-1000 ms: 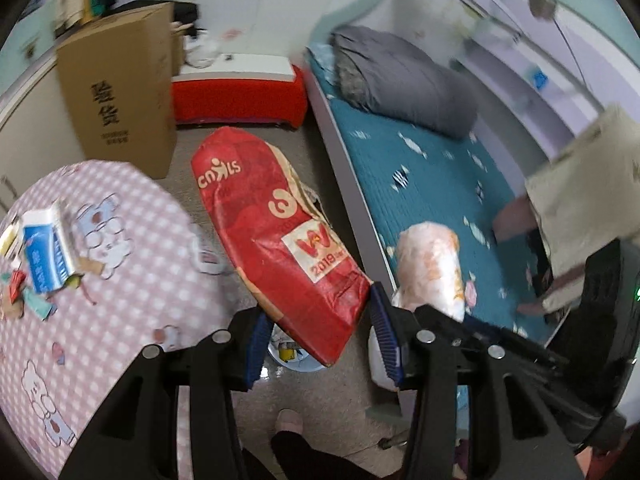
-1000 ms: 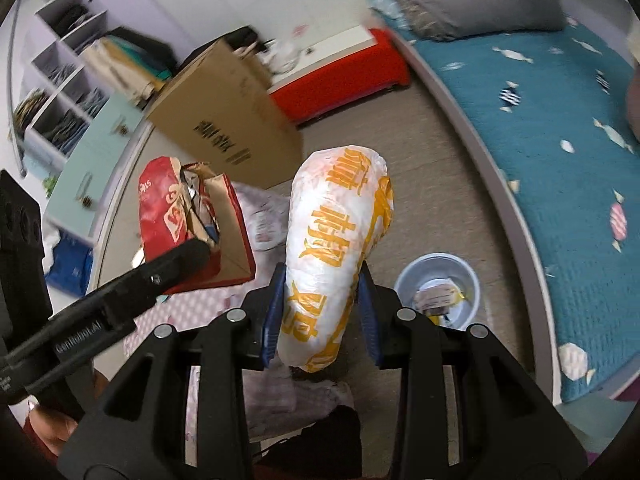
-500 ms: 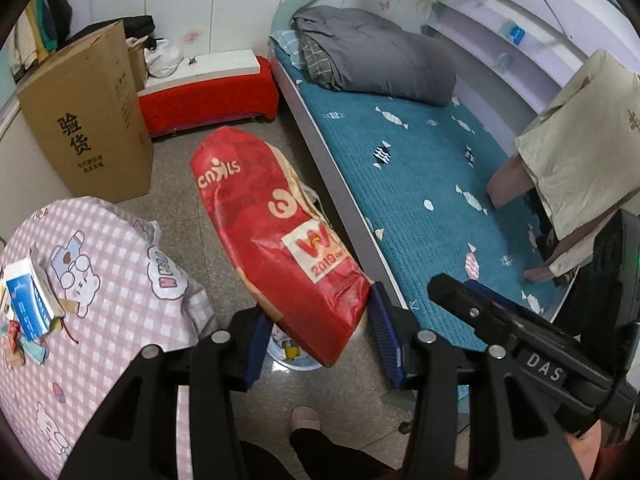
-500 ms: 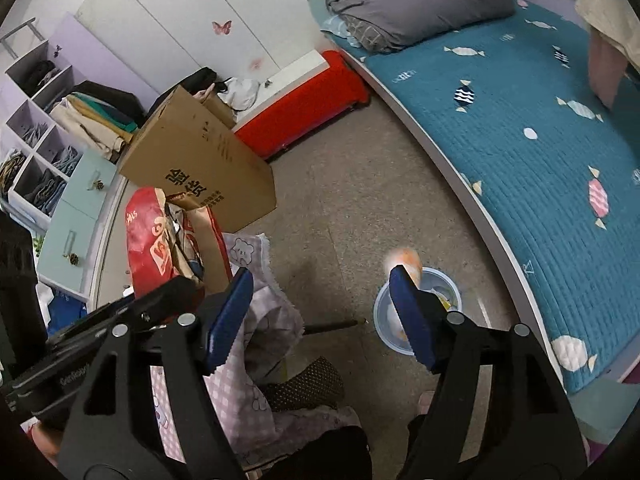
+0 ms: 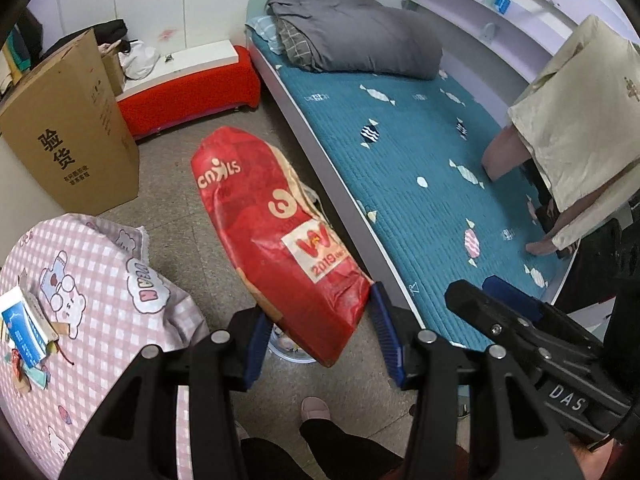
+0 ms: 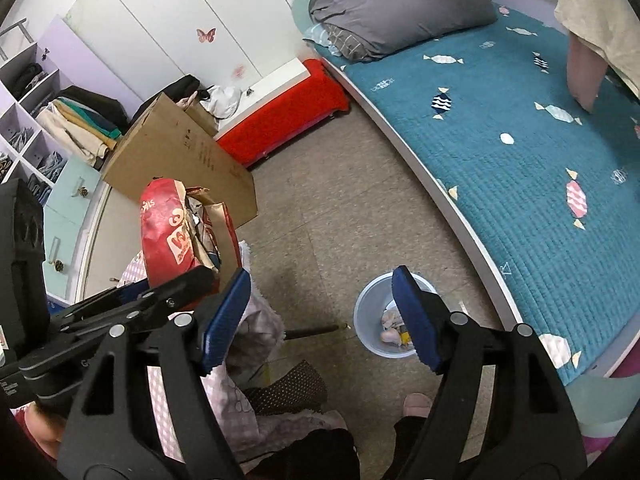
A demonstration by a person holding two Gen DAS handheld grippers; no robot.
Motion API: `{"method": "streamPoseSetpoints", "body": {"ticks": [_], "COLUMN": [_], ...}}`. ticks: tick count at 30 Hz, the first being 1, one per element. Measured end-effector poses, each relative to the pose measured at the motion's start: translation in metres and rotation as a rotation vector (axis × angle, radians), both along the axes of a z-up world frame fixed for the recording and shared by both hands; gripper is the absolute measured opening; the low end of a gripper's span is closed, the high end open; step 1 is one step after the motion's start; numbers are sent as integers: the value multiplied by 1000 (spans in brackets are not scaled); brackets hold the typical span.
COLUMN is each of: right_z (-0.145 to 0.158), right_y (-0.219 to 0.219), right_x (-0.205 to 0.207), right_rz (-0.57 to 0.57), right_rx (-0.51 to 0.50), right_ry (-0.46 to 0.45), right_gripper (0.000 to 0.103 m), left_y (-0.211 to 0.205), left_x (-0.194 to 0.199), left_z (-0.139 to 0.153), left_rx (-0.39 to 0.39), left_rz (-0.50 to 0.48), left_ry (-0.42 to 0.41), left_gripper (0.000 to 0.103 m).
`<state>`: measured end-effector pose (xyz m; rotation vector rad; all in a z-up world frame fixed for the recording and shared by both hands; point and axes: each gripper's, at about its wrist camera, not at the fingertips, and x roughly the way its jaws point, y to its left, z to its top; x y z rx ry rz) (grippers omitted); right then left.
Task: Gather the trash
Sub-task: 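Open the left tool to drop the red bag into the basin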
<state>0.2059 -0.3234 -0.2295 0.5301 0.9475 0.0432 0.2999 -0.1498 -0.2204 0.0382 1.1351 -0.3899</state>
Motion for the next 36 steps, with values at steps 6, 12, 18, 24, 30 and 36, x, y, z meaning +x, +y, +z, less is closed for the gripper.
{"method": "streamPoseSetpoints", "body": {"ticks": [6, 12, 18, 24, 30, 36], "right_z": [2, 1, 2, 4, 9, 18], "right_y": [-6, -14, -11, -1, 15, 44], "right_x": [-3, -6, -10, -9, -6, -1], "right_rz": [-22, -47, -43, -8, 51, 139], "right_rx": [-7, -1, 0, 2, 12, 15], "right_ry": [-3, -3, -4, -11, -25, -49], "right_gripper": [73, 73, 73, 73, 73, 74], "left_y": [-11, -18, -7, 7, 32, 66], "left_x": [3, 4, 5, -3, -15, -30], "left_z": [-1, -3, -6, -5, 1, 14], "left_rx": [5, 16, 16, 15, 6, -10], "left_rz": [-26, -28, 22, 54, 121, 218], "left_ry": [-4, -8, 9, 8, -4, -38], "left_gripper": [48, 65, 76, 76, 76, 76]}}
